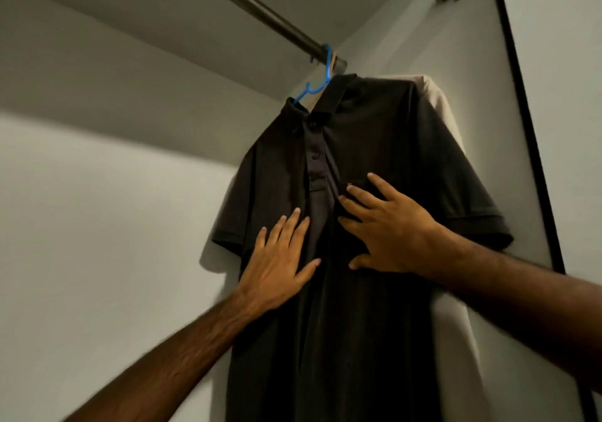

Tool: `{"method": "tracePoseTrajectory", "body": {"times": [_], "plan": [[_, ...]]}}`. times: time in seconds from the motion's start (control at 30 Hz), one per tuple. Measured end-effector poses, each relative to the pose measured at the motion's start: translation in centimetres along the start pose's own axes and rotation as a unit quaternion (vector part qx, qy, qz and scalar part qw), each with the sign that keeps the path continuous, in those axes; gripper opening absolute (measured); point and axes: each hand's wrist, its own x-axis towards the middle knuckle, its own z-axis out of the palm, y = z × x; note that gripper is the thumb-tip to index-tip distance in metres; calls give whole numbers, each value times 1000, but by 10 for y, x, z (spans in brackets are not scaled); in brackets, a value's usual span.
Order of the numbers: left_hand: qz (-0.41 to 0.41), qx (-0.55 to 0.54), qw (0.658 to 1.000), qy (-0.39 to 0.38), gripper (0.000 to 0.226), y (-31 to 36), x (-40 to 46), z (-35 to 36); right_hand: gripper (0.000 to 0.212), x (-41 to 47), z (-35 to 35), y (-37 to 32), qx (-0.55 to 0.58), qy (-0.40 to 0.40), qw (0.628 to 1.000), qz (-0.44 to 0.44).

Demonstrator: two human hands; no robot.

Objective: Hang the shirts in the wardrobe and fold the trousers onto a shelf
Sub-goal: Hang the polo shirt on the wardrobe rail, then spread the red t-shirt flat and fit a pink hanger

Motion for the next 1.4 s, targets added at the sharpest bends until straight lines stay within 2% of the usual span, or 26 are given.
{"method": "tracePoseTrajectory", "body": {"times": [0.07, 0.13, 0.2, 0.37, 0.47, 0.6, 0.83, 1.03, 1.23, 1.4], "plan": [[0, 4, 1000, -18, 81, 9, -22, 7, 86, -18, 9, -21, 8, -7, 1000, -6], [36, 28, 998, -38, 82, 26, -57, 13, 86, -40, 22, -53, 49, -13, 999, -16], [81, 40, 995, -52, 84, 44, -102, 19, 89, -65, 44, -92, 101, 25, 994, -12], [108, 34, 982, -150, 90, 83, -216, 33, 94, -147, 93, -193, 214, 27, 976, 17], [125, 0, 966, -226, 91, 112, -282, 24, 92, -205, 97, -247, 277, -21, 960, 14], [158, -45, 948, -271, 92, 150, -342, 8, 94, -279, 97, -288, 339, -85, 937, 16], [256, -128, 909, -302, 93, 236, -391, -10, 92, -423, 78, -296, 398, -160, 899, 93], [361, -208, 860, -295, 89, 336, -425, -28, 92, -562, 51, -278, 357, -262, 879, 177], [448, -288, 797, -287, 89, 465, -465, -56, 94, -700, 13, -262, 315, -368, 826, 288], [484, -364, 744, -283, 90, 576, -495, -96, 94, -807, -40, -251, 258, -428, 772, 392]]}}
